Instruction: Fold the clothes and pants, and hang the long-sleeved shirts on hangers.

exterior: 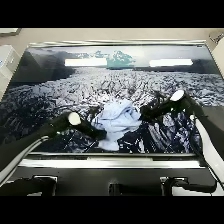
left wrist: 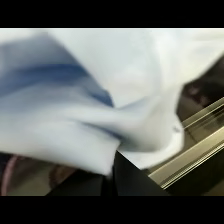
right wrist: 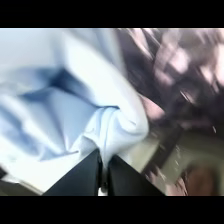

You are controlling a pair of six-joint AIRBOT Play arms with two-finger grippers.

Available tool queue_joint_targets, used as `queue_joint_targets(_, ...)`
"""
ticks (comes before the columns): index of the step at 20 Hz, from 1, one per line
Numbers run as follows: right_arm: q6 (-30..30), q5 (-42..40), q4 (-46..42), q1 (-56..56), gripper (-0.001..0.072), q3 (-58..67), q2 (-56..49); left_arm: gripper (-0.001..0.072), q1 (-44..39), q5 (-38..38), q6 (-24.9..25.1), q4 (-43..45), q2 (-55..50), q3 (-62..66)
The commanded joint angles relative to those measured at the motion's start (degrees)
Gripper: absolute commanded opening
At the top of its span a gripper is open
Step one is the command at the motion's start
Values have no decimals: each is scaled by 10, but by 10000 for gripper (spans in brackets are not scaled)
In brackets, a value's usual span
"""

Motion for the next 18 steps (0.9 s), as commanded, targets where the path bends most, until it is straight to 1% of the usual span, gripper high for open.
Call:
queue_joint_targets(1, -2, -2, -76, 0, 42, 132, 66, 20, 61, -63, -18, 141, 90, 110)
queue_joint_targets(2, 6, -7, -118, 0, 43, 189, 91, 20, 91, -87, -35, 216, 122, 165)
queue_joint_targets(3, 27, -11, -170, 0, 43, 249, 120, 20, 121, -105, -47, 275, 151, 217)
queue_joint_targets(4, 55, -14, -216, 0, 43, 296, 147, 21, 155, -116, -56, 312, 179, 270)
queue_joint_targets(5, 85, -14, -260, 0, 44, 335, 179, 21, 185, -118, -55, 320, 203, 313)
queue_joint_targets(6, 112, -14, -286, 0, 44, 355, 210, 21, 214, -118, -64, 319, 229, 352)
queue_joint_targets(8, 158, -6, -291, 0, 44, 359, 280, 21, 234, -111, -87, 318, 282, 398)
queue_joint_targets(10, 160, 42, -271, 0, 44, 359, 327, 21, 226, -80, -105, 315, 338, 402)
queue_joint_targets(12, 160, 105, -272, 0, 44, 359, 363, 21, 216, -55, -111, 309, 383, 402)
queue_joint_targets(14, 166, 134, -272, 0, 44, 359, 394, 20, 214, -7, -120, 306, 422, 402)
queue_joint_targets(15, 182, 123, -272, 0, 44, 359, 410, 21, 214, 15, -133, 307, 437, 402)
queue_joint_targets(16, 196, 97, -271, 0, 44, 359, 426, 21, 214, 30, -134, 306, 447, 402)
queue_joint_targets(17, 206, 69, -269, 0, 44, 359, 437, 20, 214, 29, -134, 306, 451, 402)
queue_joint_targets(18, 213, 49, -269, 0, 44, 359, 445, 20, 214, 13, -134, 306, 450, 402)
